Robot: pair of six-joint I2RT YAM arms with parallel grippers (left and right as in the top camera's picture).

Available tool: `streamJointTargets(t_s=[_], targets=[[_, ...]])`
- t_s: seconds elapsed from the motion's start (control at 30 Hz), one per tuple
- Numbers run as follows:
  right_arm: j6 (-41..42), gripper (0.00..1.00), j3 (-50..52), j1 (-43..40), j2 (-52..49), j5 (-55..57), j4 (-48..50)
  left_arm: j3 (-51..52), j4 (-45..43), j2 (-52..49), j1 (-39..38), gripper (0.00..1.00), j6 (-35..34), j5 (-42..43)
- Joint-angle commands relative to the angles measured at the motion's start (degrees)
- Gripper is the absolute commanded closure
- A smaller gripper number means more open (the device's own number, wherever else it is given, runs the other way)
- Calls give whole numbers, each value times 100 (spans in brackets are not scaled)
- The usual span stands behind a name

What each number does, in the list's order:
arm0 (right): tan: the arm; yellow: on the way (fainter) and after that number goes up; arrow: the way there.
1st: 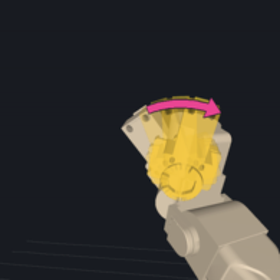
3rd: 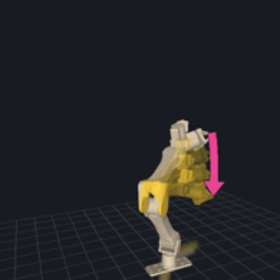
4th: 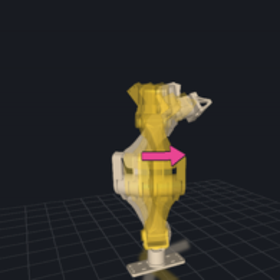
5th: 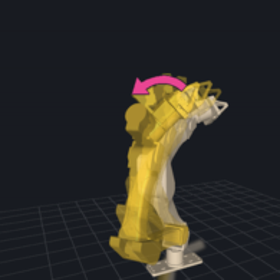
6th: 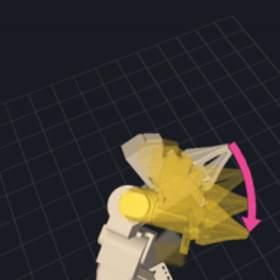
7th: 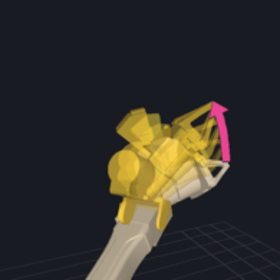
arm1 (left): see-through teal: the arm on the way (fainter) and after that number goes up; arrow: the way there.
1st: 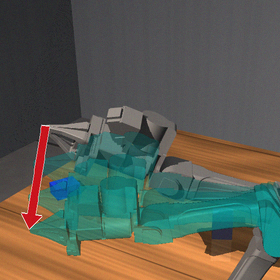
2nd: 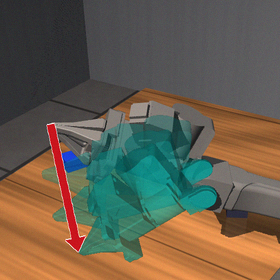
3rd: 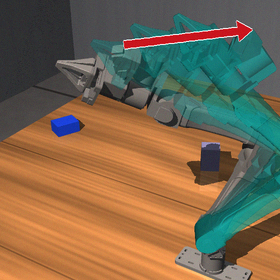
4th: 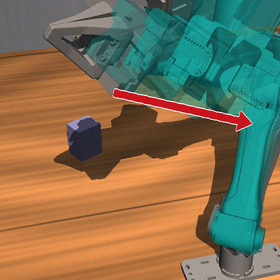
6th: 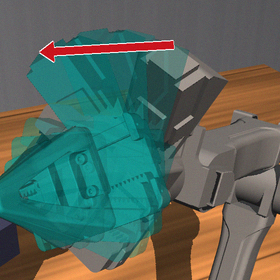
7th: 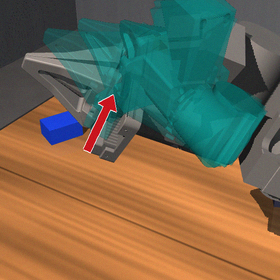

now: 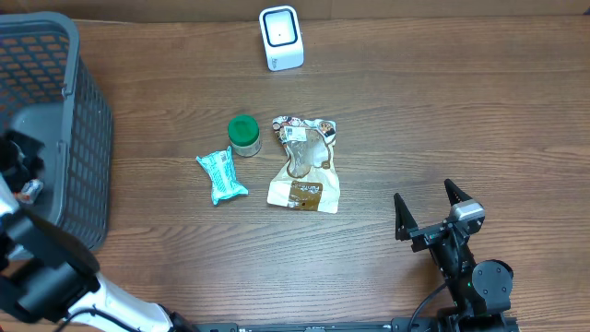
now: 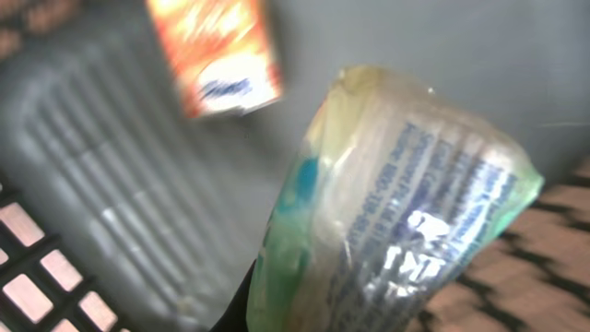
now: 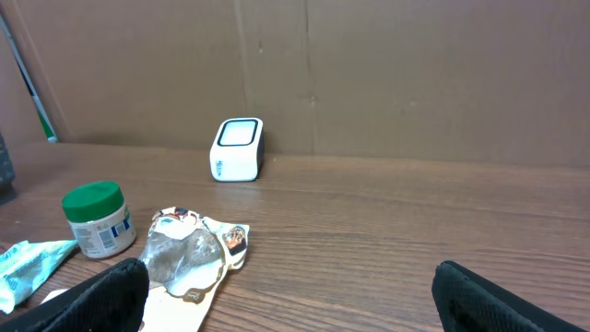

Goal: Scan the item barcode
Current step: 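Move the left gripper back into the basket and grasp a small packet, then lift the small teal packet out and drop it on the table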

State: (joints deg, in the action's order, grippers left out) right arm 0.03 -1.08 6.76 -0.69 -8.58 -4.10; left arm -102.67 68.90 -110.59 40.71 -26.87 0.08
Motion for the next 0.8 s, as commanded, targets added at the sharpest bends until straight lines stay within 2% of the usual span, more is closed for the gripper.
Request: streamJointTargets(t_s=[0.0, 0.1, 0.17, 0.3, 0.37, 0.5, 0.67, 0.77], targets=[[-11, 0, 63, -20, 52, 11, 22, -669, 160, 793, 4, 96, 9, 1493], [-11, 0, 63, -20, 52, 11, 22, -719, 142, 1386, -114, 96, 136, 2430], [-13, 0, 63, -20, 52, 11, 22, -719, 201, 1764, -295, 96, 345, 2765], [-13, 0, 63, -20, 52, 11, 22, -717, 492, 2361, -1060, 96, 804, 2872], [-13, 0, 63, -20, 52, 11, 22, -717, 686, 2516, -1644, 96, 979, 2583], [-11, 0, 63, -20, 52, 11, 22, -573, 1060, 2549, -3010, 96, 1016, 1316], [-11, 0, 63, -20, 52, 11, 22, 195, 881, 2417, -4376, 96, 839, 328], [-13, 0, 63, -20, 52, 11, 22, 798, 498, 2302, -4913, 96, 841, 225]])
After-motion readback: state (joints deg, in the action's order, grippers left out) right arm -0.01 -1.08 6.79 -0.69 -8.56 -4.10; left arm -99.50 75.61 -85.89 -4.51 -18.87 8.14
